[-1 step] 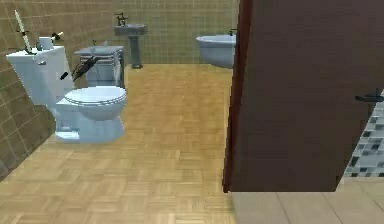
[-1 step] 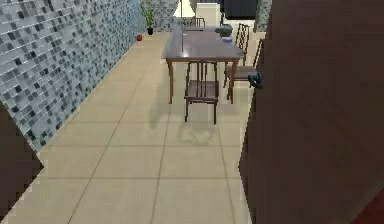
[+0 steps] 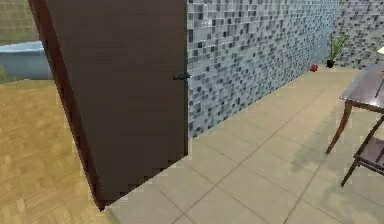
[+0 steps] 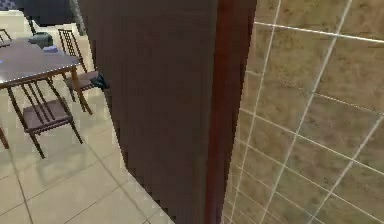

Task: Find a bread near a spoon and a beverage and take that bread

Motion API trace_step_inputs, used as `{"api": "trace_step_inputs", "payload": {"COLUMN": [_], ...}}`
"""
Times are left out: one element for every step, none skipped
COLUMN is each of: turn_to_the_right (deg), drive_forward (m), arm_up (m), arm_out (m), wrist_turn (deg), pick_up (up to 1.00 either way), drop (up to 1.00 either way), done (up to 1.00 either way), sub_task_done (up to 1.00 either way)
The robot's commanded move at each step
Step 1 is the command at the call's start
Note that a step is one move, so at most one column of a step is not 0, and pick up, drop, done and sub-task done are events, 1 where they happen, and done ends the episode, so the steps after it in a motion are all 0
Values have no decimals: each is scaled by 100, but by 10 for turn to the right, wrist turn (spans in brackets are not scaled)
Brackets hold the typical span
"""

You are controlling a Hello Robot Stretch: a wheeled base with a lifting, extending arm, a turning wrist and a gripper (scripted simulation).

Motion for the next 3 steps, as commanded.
{"api": "trace_step_inputs", "payload": {"turn_to_the_right": [180, 0, 0], "drive_forward": [0, 100, 100], "arm_up": [0, 0, 0], "arm_out": [0, 0, 0], "wrist_turn": [0, 0, 0], "pick_up": [0, 0, 0], "drop": [0, 0, 0], "done": [0, 0, 0], "sub_task_done": [0, 0, 0]}}
